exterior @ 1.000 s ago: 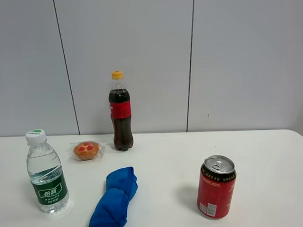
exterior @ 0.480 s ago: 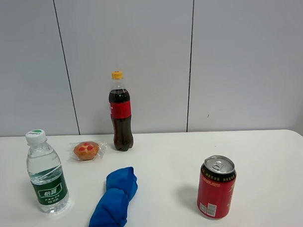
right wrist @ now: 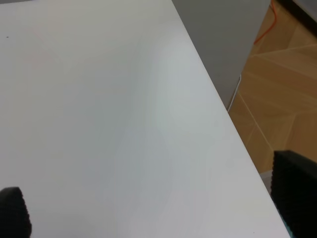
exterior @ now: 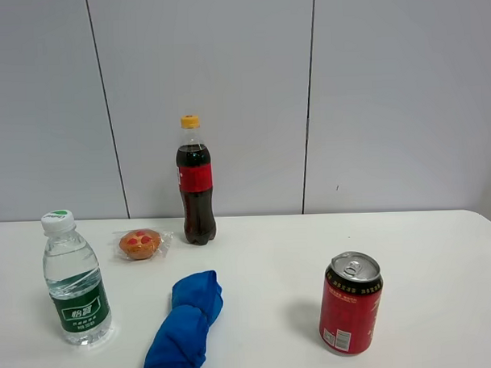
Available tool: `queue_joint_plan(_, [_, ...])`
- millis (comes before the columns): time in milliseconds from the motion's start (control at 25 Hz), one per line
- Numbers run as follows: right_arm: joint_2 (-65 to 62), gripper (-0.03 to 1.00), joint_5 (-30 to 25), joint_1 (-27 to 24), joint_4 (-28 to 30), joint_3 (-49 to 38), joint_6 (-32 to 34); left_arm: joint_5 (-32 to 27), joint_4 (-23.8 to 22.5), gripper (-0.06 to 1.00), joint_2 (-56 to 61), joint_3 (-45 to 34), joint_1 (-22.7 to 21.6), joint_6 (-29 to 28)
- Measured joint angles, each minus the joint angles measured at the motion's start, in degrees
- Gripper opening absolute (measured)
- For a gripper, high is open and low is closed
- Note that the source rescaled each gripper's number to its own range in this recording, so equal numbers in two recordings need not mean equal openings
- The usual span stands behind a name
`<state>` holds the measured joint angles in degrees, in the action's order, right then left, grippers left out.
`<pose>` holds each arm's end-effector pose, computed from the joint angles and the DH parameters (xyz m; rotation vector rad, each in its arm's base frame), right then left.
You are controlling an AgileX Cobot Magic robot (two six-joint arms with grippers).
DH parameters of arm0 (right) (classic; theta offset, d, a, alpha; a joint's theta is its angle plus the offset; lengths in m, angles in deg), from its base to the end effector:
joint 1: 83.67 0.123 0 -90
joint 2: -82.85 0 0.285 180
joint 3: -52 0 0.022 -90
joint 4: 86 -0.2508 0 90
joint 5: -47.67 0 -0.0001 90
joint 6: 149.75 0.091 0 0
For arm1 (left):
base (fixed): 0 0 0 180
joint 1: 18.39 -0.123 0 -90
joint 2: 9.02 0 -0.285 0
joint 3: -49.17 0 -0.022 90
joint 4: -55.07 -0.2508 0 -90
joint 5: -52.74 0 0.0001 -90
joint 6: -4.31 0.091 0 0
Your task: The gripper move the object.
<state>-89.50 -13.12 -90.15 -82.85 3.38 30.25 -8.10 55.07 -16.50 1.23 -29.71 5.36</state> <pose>-0.0056 -0.0038 0.2771 0.1182 2.0412 -0.1365 -0.0069 -0.0014 0.2802 -0.1819 2.0236 0.1361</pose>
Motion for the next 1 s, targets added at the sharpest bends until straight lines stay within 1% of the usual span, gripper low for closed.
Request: queue_joint_plan(1000, [0.00,1.00,0.00,0.00,0.00,0.00,0.00,0.00,0.00,1.00,0.00,0.00,0.00,0.00])
